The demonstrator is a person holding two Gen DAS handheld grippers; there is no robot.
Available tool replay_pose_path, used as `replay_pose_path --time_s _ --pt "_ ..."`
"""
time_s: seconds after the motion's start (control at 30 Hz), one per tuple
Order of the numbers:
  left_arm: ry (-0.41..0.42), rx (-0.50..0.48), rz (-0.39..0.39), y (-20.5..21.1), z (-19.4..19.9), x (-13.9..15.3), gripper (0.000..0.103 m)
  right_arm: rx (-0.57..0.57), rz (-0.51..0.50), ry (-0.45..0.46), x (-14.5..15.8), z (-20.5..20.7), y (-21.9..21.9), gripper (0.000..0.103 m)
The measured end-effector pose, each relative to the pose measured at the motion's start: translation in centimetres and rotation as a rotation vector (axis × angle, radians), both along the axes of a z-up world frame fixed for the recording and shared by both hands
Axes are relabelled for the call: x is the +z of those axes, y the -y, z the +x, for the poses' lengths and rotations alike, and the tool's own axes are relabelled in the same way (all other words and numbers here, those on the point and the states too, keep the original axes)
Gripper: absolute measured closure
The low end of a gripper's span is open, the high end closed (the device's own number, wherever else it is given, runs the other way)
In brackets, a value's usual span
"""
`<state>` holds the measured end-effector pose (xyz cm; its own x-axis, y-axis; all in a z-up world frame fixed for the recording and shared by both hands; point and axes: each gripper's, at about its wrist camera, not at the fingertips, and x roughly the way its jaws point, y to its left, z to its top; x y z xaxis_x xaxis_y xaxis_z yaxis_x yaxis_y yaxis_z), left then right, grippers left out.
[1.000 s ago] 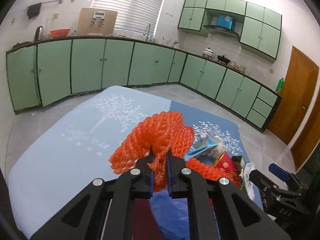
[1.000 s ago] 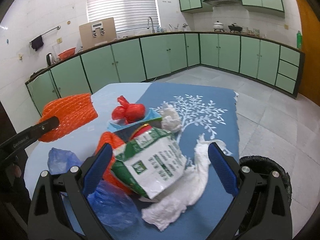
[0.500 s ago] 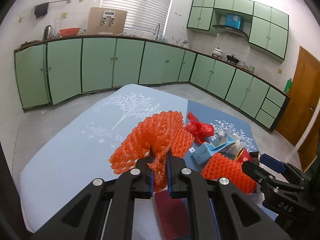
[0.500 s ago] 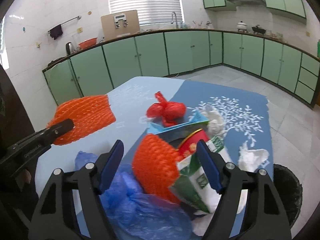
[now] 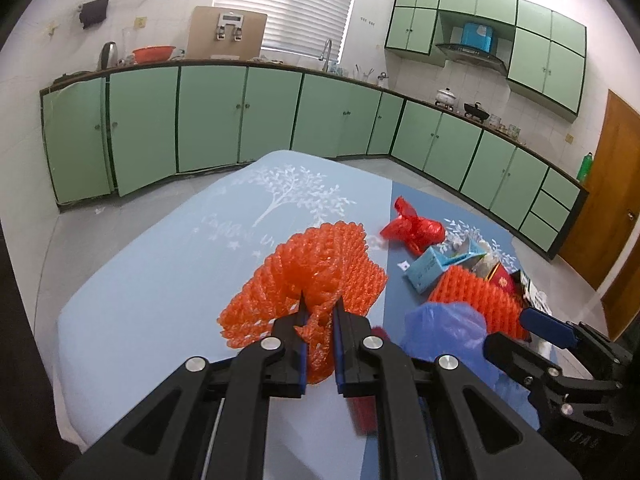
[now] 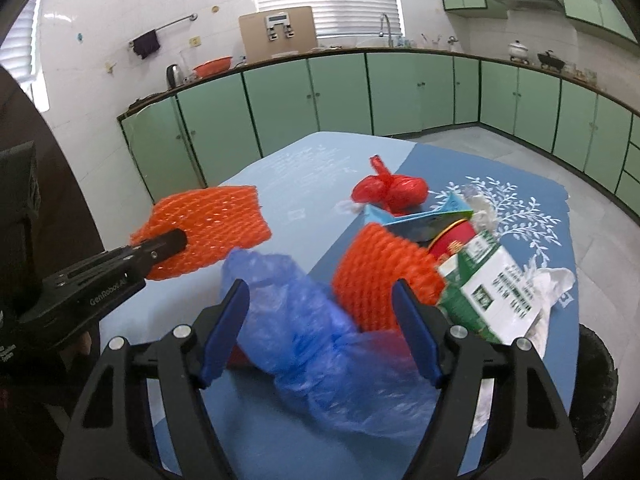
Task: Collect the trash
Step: 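Lift the orange foam net with the left tool while the right tool grasps the blue plastic bag, then carry net and bag over the bin and open both tools to drop them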
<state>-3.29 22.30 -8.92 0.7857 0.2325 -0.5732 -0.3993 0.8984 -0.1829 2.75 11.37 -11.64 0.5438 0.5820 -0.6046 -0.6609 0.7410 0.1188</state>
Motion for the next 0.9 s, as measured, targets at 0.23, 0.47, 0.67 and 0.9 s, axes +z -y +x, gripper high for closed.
replay_pose_path --time_s 0.23,0.47,0.67,0.9 --pt "-0.005 -0.004 -0.001 -0.2 -0.4 -0.3 0.093 0.007 -0.030 -0.050 -2.1 0.1 -0.6 0.038" --pt "-0.005 -0.006 -0.005 -0.1 -0.4 -0.4 0.093 0.077 -0.057 -0.087 -2.6 -0.1 -1.1 0.084" --pt "0.020 -0.007 0.005 0.1 -0.5 0.6 0.093 0.125 0.016 -0.064 -0.4 -1.1 -0.7 0.095" --pt "0.091 -0.021 0.028 0.6 -0.9 3.6 0.093 0.133 0.134 0.018 4.8 -1.7 1.3 0.095"
